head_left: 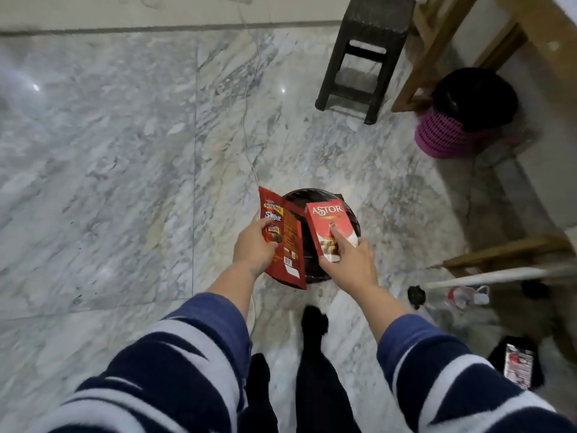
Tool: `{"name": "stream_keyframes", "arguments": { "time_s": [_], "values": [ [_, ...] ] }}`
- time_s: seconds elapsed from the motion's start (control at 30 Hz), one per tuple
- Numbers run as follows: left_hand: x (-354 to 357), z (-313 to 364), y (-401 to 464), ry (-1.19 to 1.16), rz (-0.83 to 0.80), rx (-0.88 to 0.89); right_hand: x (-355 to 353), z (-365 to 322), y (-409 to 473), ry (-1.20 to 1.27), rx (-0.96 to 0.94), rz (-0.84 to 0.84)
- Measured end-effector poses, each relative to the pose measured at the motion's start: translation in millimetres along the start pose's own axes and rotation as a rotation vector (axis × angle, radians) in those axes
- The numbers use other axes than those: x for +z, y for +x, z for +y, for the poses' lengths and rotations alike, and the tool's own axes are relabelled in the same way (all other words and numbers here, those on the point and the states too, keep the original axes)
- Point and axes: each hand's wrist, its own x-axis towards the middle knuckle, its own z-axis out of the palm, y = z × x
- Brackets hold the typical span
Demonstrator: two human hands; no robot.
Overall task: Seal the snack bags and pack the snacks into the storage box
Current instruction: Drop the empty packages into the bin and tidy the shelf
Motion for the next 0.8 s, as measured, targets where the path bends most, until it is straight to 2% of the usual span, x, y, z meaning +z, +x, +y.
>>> {"name": "stream_keyframes", "arguments": {
  "time_s": [0.2,0.33,0.47,0.63,0.8],
  "values": [
    [72,-39,108,0.083,-0.026,-0.075,61,31,110,-0.053,0.136,-0.089],
    [126,-75,165,0.131,-0.091,-0.131,107,63,172,-0.084,0.227,-0.152],
    [166,-102,206,0.158,-0.182,-0.129,143,88,215,-0.12,0.24,-0.223],
    [175,-109,219,0.204,-0.238,-0.18,155,99,228,-0.152,0.255,-0.294],
    [155,-76,214,0.29,-0.281,-0.115,126,83,220,-0.164,0.211,-0.294]
  ]
}}
